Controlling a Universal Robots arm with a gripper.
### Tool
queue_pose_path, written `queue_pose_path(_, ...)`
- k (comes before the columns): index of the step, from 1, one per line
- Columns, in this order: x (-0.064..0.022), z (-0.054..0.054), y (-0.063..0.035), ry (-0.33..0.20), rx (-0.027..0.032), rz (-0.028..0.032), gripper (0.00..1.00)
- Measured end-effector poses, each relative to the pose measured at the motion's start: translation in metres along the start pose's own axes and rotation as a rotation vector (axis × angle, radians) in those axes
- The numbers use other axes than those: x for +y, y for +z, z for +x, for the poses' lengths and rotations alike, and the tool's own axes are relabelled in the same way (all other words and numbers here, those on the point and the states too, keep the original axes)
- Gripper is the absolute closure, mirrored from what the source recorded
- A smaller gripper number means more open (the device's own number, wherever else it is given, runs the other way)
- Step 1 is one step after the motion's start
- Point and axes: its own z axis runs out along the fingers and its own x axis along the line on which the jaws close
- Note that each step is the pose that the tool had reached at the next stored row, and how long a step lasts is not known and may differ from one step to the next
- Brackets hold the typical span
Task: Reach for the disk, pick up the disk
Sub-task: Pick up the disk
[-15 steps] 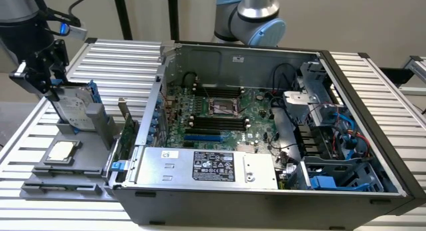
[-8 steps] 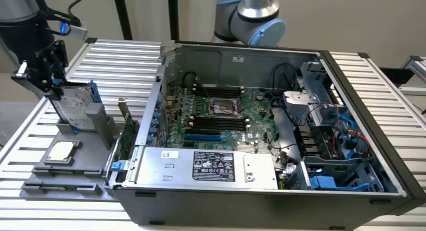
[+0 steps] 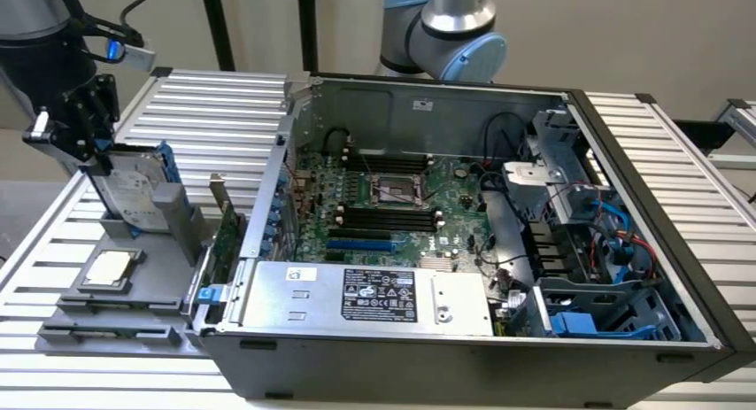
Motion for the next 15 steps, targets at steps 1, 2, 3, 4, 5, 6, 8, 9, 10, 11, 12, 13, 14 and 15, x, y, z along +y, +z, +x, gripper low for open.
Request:
queue_pose_path(1,0.0,0.0,0.0,0.0,-0.0002,0.0,0.64)
queue_pose_path(2,0.0,0.0,0.0001,0.0,-0.0003,0.0001,0.67)
queue_pose_path(3,0.0,0.0,0.0001,0.0,-0.0003,0.0001,0.67)
queue_pose_path(4,0.0,0.0,0.0001,0.0,-0.0003,0.0002,0.67)
queue_pose_path(5,0.0,0.0,0.0001,0.0,-0.0003,0.0002,0.67)
queue_pose_path(6,0.0,0.0,0.0001,0.0,-0.0003,0.0002,0.67)
queue_pose_path(8,0.0,0.0,0.0001,0.0,-0.0003,0.0002,0.67)
queue_pose_path(9,0.0,0.0,0.0001,0.0,-0.0003,0.0002,0.67)
queue_pose_path(10,0.0,0.0,0.0001,0.001,-0.0003,0.0002,0.67)
queue_pose_path(11,0.0,0.0,0.0001,0.001,-0.0003,0.0002,0.67)
queue_pose_path(12,0.0,0.0,0.0001,0.003,-0.0003,0.0002,0.67)
queue_pose_path(13,0.0,0.0001,0.0,0.004,-0.0003,0.0001,0.67)
queue_pose_path(14,0.0,0.0003,0.0001,0.007,-0.0004,0.0001,0.67)
queue_pose_path(15,0.0,0.0004,0.0001,0.009,-0.0004,0.0,0.67)
